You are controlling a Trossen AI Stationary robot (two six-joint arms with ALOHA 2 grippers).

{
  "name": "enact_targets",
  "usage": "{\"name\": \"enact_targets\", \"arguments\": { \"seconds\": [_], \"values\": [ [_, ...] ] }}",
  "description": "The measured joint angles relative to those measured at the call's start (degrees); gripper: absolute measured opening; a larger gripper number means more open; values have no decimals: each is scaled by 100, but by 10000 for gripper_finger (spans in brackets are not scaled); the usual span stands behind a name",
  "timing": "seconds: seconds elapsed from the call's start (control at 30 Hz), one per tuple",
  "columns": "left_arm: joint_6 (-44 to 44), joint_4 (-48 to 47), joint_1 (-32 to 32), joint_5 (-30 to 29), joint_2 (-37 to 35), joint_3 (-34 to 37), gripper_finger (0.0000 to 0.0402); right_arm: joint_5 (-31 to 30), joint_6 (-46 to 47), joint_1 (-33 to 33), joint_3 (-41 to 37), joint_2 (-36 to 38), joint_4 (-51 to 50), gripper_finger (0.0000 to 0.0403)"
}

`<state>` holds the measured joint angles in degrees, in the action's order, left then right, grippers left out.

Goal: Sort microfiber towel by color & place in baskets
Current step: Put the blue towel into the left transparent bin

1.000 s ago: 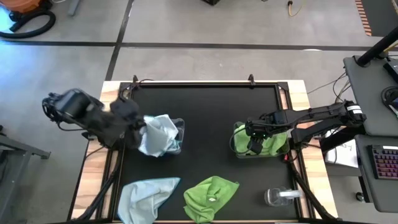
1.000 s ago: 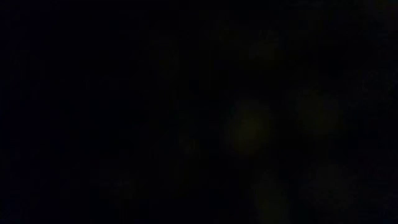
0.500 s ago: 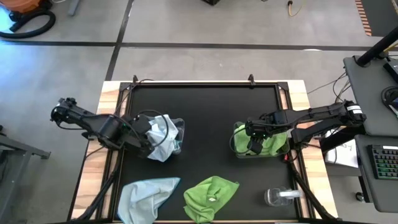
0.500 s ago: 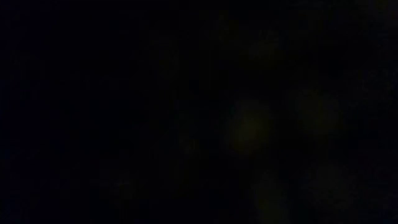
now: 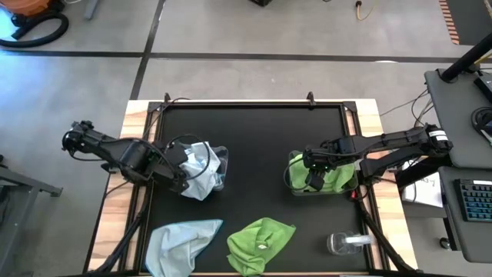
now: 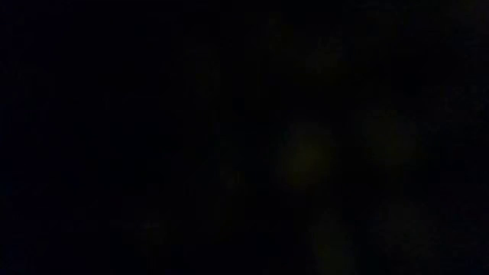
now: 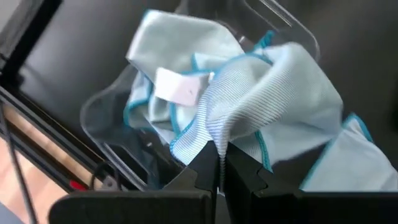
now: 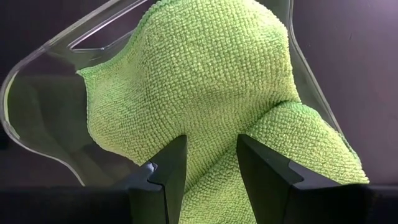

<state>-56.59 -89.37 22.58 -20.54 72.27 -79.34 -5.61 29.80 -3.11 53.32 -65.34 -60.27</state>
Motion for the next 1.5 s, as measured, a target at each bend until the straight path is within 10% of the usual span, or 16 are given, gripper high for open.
{"name": "enact_targets", "arguments": {
  "seconds": [0.27,0.6,0.93,1.17,1.5],
  "values": [
    [795,4,-1019,-78,1,-26,3,0,-58,0,0,0,81,137],
    [1116,225,-2229,1403,17,32,69,0,-138,0,0,0,81,137],
    [1343,401,-2002,2579,22,-68,91,0,-133,0,0,0,82,137],
    [905,-18,-2026,568,-51,-610,91,0,-33,0,0,0,85,137],
    [143,460,-1258,2349,6,-796,91,-2,11,-2,-13,0,87,137]
  ]
}}
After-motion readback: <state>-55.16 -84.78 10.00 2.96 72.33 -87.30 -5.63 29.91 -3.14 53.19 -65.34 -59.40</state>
